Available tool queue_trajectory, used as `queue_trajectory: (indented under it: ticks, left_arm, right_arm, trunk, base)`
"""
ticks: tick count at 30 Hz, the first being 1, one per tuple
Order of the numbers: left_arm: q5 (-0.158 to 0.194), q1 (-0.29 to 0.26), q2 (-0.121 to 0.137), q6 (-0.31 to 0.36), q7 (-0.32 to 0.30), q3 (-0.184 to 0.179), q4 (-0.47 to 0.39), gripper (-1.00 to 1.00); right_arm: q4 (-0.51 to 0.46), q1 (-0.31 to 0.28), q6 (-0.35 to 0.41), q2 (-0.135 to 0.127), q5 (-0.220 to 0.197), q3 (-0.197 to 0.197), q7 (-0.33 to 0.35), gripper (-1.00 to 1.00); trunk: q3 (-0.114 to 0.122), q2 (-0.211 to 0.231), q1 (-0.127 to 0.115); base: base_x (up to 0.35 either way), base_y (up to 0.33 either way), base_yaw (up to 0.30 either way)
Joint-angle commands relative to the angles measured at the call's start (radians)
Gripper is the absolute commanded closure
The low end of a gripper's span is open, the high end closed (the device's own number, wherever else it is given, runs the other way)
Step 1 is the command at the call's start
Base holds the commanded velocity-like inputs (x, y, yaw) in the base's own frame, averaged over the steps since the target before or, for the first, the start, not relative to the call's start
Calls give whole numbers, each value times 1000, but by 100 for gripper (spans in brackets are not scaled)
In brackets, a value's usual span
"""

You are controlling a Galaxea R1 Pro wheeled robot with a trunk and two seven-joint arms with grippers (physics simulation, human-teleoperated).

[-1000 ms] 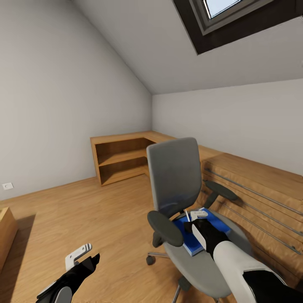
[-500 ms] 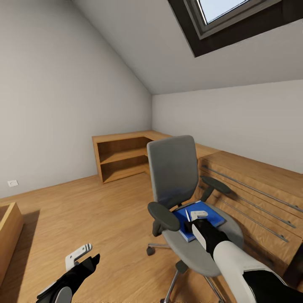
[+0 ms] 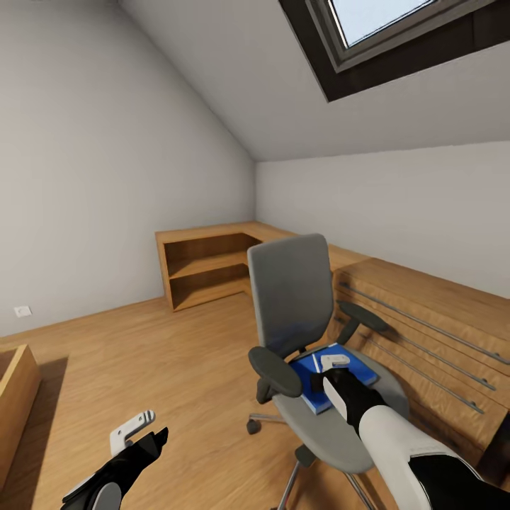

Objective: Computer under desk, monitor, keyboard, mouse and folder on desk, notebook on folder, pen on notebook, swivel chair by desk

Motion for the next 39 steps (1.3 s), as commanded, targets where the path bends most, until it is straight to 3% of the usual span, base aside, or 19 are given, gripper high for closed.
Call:
queue_trajectory:
  ticks: [1, 15, 25, 29, 31, 32, 33, 36, 39]
  left_arm:
    - [11, 0, 0, 3, 8, 1, -2, -100]
    - [9, 0, 0, 1, 9, 0, -2, -100]
    - [9, 0, 0, 1, 10, 0, -2, -100]
    - [9, 0, 0, 1, 10, 0, -2, -100]
    - [8, 0, 0, 0, 10, 0, -2, -100]
    - [8, 0, -1, -2, 10, -1, -2, -100]
    - [8, 0, -1, -3, 9, -1, -3, -100]
    - [8, 0, -1, -4, 10, -2, -7, -100]
    - [7, 0, -2, -14, 11, -6, -11, -100]
  right_arm:
    - [-2, 0, 6, 0, -2, 5, -4, 100]
    - [-60, 1, 6, -4, -4, 2, -4, 100]
    - [-262, 44, 49, -21, -5, -1, -5, 100]
    - [-434, 119, 114, -30, -5, -23, -6, 100]
    - [-568, 179, 163, -31, -6, -50, -6, 100]
    - [-809, 294, 251, -27, -7, -111, -8, 100]
    - [-875, 319, 272, -26, -7, -123, -9, 100]
    - [-998, 367, 317, -23, -8, -138, -9, 100]
    - [-1062, 392, 354, -21, -15, -146, -9, 100]
  trunk:
    - [2, 7, -4]
    - [46, 105, -58]
    - [78, 175, -96]
    - [90, 203, -111]
    - [96, 217, -119]
    - [99, 224, -123]
    - [103, 231, -127]
    - [112, 252, -138]
    - [121, 273, -150]
  base:
    - [0, 0, 0]
    - [0, 0, 0]
    - [0, 0, 0]
    - [0, 0, 0]
    - [0, 0, 0]
    - [0, 0, 0]
    - [0, 0, 0]
    - [0, 0, 0]
    - [0, 0, 0]
